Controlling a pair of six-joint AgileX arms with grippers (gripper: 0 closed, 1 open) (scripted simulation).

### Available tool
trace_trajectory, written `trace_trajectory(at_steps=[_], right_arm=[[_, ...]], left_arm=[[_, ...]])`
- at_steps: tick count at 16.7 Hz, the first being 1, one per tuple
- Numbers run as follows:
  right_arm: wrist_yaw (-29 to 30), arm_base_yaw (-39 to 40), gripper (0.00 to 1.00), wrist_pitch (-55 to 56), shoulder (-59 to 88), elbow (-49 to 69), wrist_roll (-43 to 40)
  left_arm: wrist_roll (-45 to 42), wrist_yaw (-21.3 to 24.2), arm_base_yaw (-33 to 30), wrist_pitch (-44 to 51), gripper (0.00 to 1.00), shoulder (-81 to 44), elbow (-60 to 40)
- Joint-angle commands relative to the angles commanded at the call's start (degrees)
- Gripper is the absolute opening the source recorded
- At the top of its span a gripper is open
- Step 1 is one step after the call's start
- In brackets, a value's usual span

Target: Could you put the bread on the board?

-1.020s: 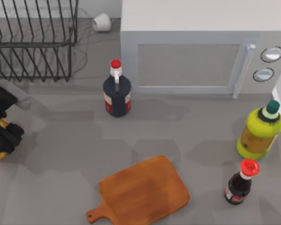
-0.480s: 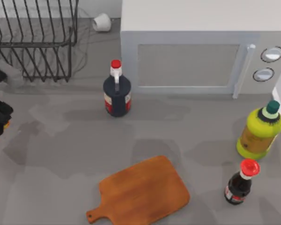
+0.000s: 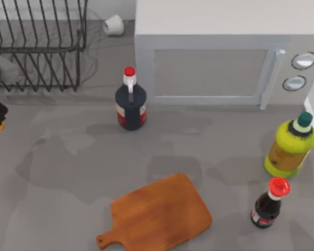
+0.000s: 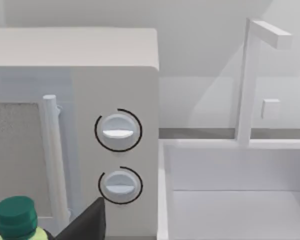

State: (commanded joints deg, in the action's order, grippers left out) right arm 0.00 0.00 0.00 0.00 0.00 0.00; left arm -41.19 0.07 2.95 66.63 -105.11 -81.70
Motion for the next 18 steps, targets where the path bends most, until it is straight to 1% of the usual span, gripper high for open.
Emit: trace_trajectory(at_steps=[3, 5, 7, 11, 18], right_arm=[[0.0, 0.0, 1.00, 0.0, 0.0, 0.0, 0.0], [0.0, 0.0, 1.00, 0.0, 0.0, 0.0, 0.0], [0.0, 0.0, 1.00, 0.0, 0.0, 0.0, 0.0], [0.0, 0.0, 1.00, 0.0, 0.0, 0.0, 0.0], [0.0, 0.0, 1.00, 0.0, 0.0, 0.0, 0.0]], left_arm=[[1.9, 0.0, -1.2, 0.0, 0.00, -0.3, -0.1], [6.2, 0.0, -4.0, -0.1, 0.00, -0.8, -0.4], [12.7, -0.1, -8.0, -0.2, 0.00, -1.5, -0.6], [31.1, -0.1, -19.0, -0.7, 0.00, -2.6, 0.1], [70.8, 0.1, -40.8, -3.0, 0.00, -2.9, 3.0]])
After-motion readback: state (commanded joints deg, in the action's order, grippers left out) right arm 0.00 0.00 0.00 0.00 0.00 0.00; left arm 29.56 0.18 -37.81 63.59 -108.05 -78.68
